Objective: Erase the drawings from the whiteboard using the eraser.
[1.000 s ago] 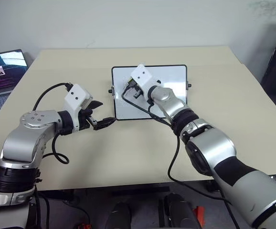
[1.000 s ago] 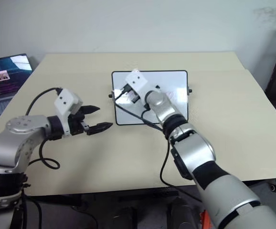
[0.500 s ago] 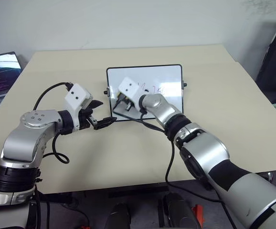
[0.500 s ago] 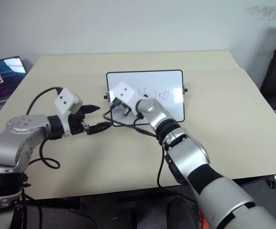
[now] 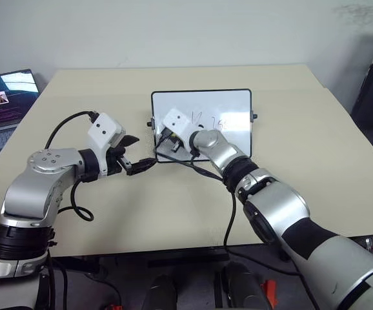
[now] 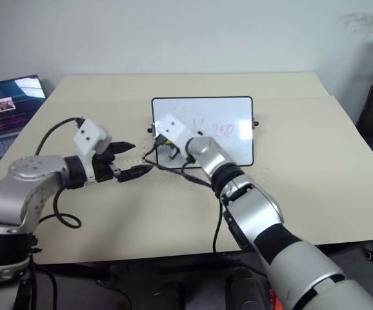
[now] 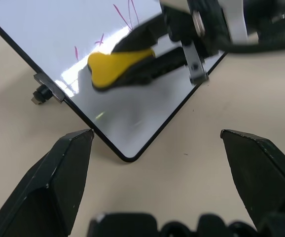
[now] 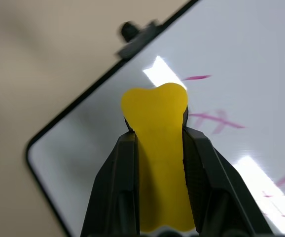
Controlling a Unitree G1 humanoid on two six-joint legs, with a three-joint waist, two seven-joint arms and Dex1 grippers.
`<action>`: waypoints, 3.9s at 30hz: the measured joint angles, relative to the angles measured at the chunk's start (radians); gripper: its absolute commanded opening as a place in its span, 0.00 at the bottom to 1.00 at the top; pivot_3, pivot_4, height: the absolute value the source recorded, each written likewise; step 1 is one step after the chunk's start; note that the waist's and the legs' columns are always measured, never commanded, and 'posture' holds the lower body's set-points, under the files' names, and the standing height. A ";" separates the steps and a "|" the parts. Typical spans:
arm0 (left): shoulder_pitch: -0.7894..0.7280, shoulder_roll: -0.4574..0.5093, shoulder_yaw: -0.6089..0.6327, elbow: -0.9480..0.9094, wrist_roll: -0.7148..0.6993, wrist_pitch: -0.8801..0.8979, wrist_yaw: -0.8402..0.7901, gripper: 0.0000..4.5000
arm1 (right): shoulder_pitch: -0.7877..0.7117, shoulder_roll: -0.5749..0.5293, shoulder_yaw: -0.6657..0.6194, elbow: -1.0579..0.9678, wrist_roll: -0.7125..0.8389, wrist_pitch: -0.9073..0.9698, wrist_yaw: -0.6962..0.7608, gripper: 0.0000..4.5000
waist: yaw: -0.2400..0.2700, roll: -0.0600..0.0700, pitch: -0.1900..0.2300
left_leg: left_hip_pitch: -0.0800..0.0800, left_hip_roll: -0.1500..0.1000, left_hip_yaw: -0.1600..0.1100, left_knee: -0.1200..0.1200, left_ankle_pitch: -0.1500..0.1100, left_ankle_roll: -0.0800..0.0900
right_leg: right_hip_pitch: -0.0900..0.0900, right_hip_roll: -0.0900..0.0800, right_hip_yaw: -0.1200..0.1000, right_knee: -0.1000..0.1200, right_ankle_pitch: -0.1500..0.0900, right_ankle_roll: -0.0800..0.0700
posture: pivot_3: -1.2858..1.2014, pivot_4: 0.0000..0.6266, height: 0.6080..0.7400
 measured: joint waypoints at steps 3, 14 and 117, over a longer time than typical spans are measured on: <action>-0.005 0.000 -0.001 0.002 0.001 -0.001 -0.001 1.00 | -0.014 -0.026 -0.029 0.000 0.020 0.002 -0.020 0.19 | 0.000 0.000 0.000 | 0.000 0.000 0.000 -0.001 0.000 0.000 | 0.000 0.000 0.000 -0.001 0.000 0.000 | 0.52 0.24 1.00; -0.014 0.000 -0.008 0.022 0.005 -0.002 -0.018 1.00 | -0.016 -0.033 -0.011 -0.002 0.014 0.003 -0.014 0.19 | -0.001 0.000 0.000 | 0.000 0.000 0.000 -0.002 0.000 0.000 | 0.000 0.000 0.000 -0.001 0.000 0.000 | 0.52 0.24 1.00; 0.058 0.027 0.032 -0.041 -0.005 0.026 0.009 1.00 | -0.104 0.075 0.148 0.039 -0.104 -0.028 -0.048 0.19 | -0.039 -0.001 0.001 | -0.014 0.006 0.002 -0.017 0.001 0.002 | -0.019 0.004 -0.002 -0.004 -0.002 -0.006 | 0.52 0.24 1.00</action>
